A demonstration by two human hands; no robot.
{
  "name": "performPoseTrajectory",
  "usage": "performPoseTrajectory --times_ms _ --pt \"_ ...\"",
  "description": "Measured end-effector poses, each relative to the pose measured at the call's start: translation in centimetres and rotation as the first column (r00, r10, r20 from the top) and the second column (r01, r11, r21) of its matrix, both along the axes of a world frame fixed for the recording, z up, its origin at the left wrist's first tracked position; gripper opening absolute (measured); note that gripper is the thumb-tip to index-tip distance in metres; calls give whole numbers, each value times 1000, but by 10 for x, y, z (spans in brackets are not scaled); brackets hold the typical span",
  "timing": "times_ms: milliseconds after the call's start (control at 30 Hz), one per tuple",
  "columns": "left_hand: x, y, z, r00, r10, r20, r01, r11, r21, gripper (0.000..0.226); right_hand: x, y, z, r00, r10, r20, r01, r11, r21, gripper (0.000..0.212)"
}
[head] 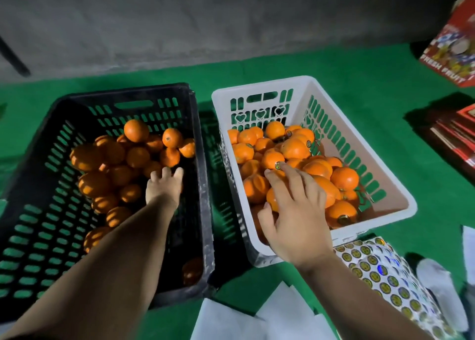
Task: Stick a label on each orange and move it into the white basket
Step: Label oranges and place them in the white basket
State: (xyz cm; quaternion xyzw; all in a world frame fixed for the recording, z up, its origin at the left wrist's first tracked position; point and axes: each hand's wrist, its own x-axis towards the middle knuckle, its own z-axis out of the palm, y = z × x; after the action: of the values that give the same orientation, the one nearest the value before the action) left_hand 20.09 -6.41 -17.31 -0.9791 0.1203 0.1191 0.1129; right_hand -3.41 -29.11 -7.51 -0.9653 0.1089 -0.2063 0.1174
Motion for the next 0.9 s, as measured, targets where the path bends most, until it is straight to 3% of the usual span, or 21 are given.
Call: performPoseTrajectory --times_ms 100,133,200,267,300,400,500,567,667,733,800,900 --pt "-8 -2 26 971 187 -152 -220 946 -238 82 -1 0 1 1000 -4 27 5 1000 -8 57" --pt "-8 -3 42 932 283 -225 -352 852 -388 80 -1 0 1 999 -10 33 11 1000 -11 56" --pt "-11 -3 83 854 352 -382 -517 500 -695 59 -1 1 4 999 -18 40 18 1000 -7 52" --pt "-40 0 129 863 267 -430 -475 137 -869 63 -4 3 6 998 -29 48 28 1000 9 48" --pt "-64 3 150 888 230 -397 -409 4 -913 71 -5 3 7 998 -31 57 30 999 13 46" --pt "-154 17 177 981 97 -170 -141 -255 -957 58 -10 7 11 998 -35 50 34 999 3 40" --pt "-244 25 162 985 -97 -144 -171 -412 -895 59 -14 9 16 1000 -26 16 26 1000 13 40" --pt "-292 34 141 945 -240 -220 -301 -383 -873 55 -22 9 15 998 -10 57 5 996 89 40" --pt "-333 40 107 855 -421 -303 -377 -103 -920 73 -64 18 -3 975 -48 219 -16 959 283 37" --pt "-350 37 81 763 -482 -431 -477 31 -878 75 -113 30 -31 972 -66 225 -11 946 325 37" --pt "-363 29 51 677 -486 -553 -583 105 -806 71 -167 40 -65 994 -47 96 15 952 304 38" --pt "-373 11 -2 637 -471 -611 -581 228 -781 66 -219 30 -117 967 -32 -252 100 960 262 38"
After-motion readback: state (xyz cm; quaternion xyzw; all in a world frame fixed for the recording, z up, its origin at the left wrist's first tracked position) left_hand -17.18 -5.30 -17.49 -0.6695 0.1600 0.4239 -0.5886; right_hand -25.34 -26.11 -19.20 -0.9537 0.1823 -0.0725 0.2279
